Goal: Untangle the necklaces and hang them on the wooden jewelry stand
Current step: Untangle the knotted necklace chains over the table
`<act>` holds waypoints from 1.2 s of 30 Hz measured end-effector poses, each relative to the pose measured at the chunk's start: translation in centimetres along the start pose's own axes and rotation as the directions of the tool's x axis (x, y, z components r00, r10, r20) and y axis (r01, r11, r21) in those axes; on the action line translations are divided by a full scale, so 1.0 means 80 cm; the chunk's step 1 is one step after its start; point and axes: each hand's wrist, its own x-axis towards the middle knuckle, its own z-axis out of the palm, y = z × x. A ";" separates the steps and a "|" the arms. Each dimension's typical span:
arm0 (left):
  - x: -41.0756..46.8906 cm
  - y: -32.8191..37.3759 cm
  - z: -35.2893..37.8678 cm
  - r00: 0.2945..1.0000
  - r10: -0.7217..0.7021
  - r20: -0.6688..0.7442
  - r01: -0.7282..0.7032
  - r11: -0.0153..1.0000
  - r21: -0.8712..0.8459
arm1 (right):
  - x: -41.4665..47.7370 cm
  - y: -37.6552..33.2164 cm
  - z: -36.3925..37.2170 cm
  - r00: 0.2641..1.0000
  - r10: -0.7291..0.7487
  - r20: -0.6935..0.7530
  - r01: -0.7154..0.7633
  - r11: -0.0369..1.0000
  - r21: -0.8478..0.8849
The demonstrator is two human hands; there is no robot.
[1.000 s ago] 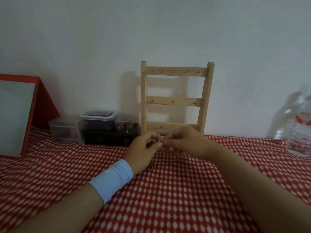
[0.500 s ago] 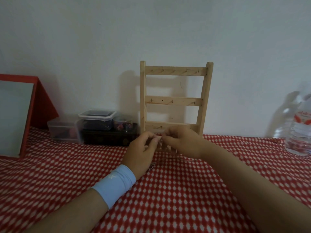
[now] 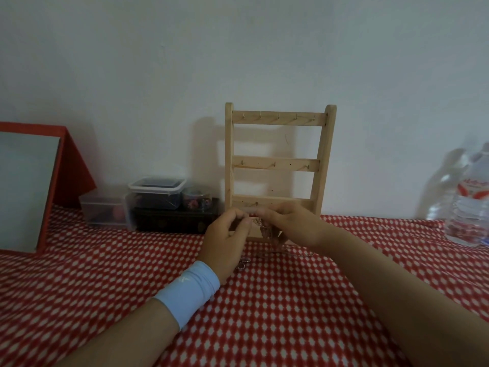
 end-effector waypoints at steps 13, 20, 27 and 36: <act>0.017 0.008 -0.012 0.986 -0.158 -0.046 0.151 0.980 -0.126 | 0.012 -0.044 -0.024 0.998 0.017 0.060 -0.009 0.991 -0.133; 0.019 0.016 -0.011 0.983 -0.184 -0.003 0.181 0.974 -0.135 | 0.012 -0.056 -0.021 1.000 0.026 0.009 -0.024 0.984 -0.177; 0.038 0.034 -0.031 0.990 -0.138 -0.013 0.134 0.979 -0.151 | 0.018 -0.074 -0.033 0.993 0.053 0.106 -0.041 0.993 -0.112; 0.093 0.054 -0.029 0.991 -0.128 0.025 0.128 0.992 -0.011 | 0.042 -0.056 -0.033 0.989 -0.066 -0.130 0.045 0.987 -0.157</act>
